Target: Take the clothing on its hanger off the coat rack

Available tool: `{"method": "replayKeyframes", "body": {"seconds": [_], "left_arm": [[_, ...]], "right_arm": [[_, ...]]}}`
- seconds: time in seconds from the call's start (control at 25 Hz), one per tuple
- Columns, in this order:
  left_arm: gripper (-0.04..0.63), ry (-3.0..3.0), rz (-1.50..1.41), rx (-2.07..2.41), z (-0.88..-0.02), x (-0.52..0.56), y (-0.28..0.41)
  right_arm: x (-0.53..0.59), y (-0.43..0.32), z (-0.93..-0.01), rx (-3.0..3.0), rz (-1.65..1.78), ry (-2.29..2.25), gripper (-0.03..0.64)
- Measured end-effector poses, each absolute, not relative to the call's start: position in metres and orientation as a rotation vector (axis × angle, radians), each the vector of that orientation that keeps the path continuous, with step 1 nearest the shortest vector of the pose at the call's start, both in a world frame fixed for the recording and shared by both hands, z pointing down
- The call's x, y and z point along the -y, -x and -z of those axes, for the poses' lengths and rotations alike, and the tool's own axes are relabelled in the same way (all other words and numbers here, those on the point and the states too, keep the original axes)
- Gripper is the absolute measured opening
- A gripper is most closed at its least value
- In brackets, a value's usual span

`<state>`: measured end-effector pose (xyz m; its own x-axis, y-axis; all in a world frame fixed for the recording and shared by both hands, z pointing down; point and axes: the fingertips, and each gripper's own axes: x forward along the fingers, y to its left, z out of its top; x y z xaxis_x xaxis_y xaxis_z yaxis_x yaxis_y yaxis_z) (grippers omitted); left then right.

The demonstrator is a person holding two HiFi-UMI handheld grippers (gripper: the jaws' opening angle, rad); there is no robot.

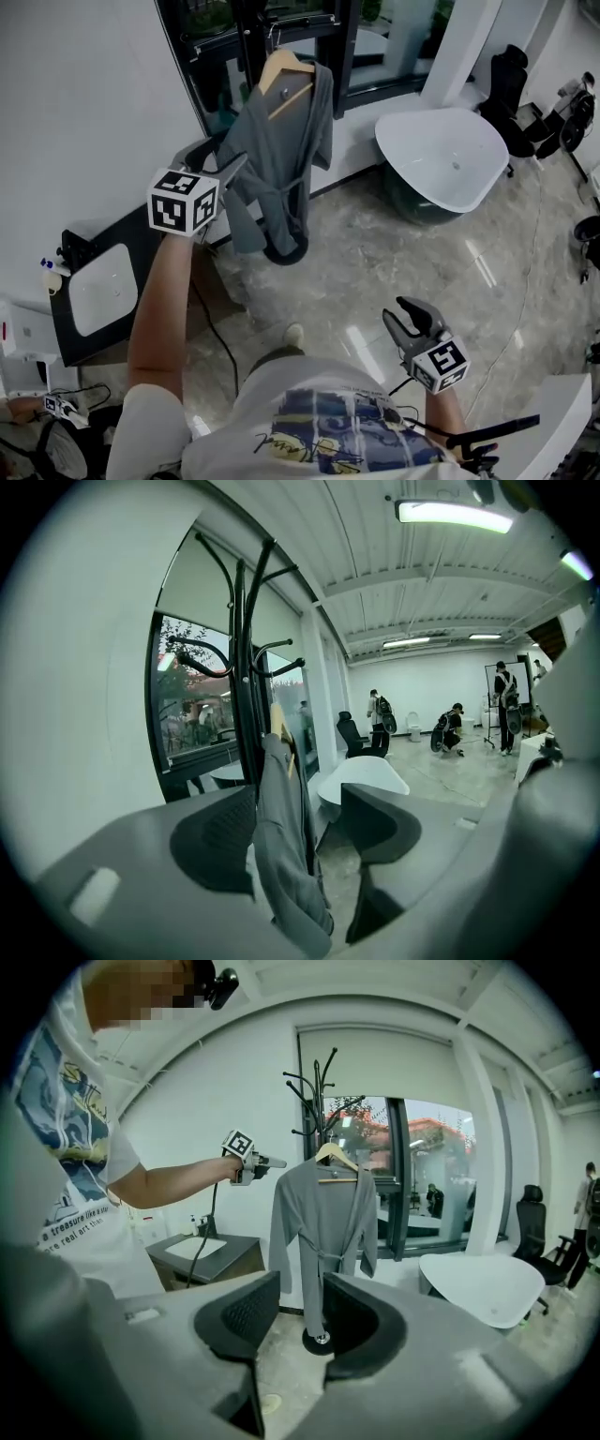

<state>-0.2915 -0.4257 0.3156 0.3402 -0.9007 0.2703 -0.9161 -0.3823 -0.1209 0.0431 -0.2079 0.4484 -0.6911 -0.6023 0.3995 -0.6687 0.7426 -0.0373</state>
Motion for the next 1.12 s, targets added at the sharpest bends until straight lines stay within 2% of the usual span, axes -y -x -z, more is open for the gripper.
{"method": "replayKeyframes", "body": {"seconds": [0.44,0.6,0.64,0.72,0.76,1.12], "left_arm": [[0.336,-2.474,-0.594,1.474,-0.353,0.528,0.293],[0.246,-2.445,-0.651,1.307,-0.378,0.533,0.287],[0.178,-2.443,-0.668,1.291,-0.382,0.533,0.288],[0.084,-2.457,-0.695,1.275,-0.388,0.532,0.288],[0.059,-2.469,-0.699,1.264,-0.390,0.531,0.286],[0.028,-2.504,-0.647,1.309,-0.377,0.533,0.284]], "right_arm": [[0.248,-0.032,-0.452,2.529,-0.277,-1.089,0.143],[0.248,-0.032,-0.456,2.517,-0.284,-1.128,0.141],[0.247,-0.032,-0.458,2.514,-0.286,-1.133,0.141],[0.245,-0.034,-0.464,2.508,-0.295,-1.143,0.141],[0.244,-0.035,-0.467,2.504,-0.300,-1.147,0.141],[0.238,-0.047,-0.472,2.488,-0.332,-1.165,0.141]]}}
